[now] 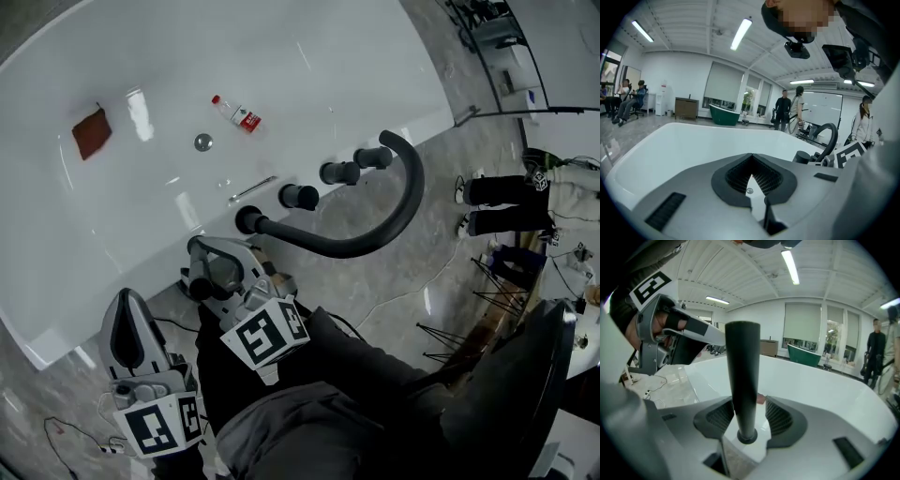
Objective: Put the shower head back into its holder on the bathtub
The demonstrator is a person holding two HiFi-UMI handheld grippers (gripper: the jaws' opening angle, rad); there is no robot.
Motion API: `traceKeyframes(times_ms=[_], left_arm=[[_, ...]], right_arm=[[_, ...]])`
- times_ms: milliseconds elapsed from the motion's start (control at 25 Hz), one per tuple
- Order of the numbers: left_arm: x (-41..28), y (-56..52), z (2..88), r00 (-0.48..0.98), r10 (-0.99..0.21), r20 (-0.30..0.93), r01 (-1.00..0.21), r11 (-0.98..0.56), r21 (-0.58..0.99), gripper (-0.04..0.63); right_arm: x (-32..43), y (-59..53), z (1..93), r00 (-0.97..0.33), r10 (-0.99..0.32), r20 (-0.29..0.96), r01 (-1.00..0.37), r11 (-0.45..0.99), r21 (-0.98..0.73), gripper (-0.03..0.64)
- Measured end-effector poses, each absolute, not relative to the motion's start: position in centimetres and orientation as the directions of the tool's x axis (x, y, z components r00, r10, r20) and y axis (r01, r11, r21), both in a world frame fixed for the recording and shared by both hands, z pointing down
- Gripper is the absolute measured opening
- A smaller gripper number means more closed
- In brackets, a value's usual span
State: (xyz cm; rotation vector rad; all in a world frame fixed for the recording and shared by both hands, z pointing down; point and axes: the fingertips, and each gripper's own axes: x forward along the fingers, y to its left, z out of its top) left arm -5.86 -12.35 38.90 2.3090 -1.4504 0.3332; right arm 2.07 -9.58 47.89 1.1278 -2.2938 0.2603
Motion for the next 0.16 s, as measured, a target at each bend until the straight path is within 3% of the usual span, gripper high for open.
traceKeyframes(times_ms=[160], left_arm=[[-4.82, -12.46, 38.35, 0.45, -0.802, 0.392, -0.893, -0.398, 0.211, 0.003]], right_arm=[[2.95, -9.47, 47.13, -0.476, -0.671, 0.568, -0.779, 0.622, 0.081, 0.215]])
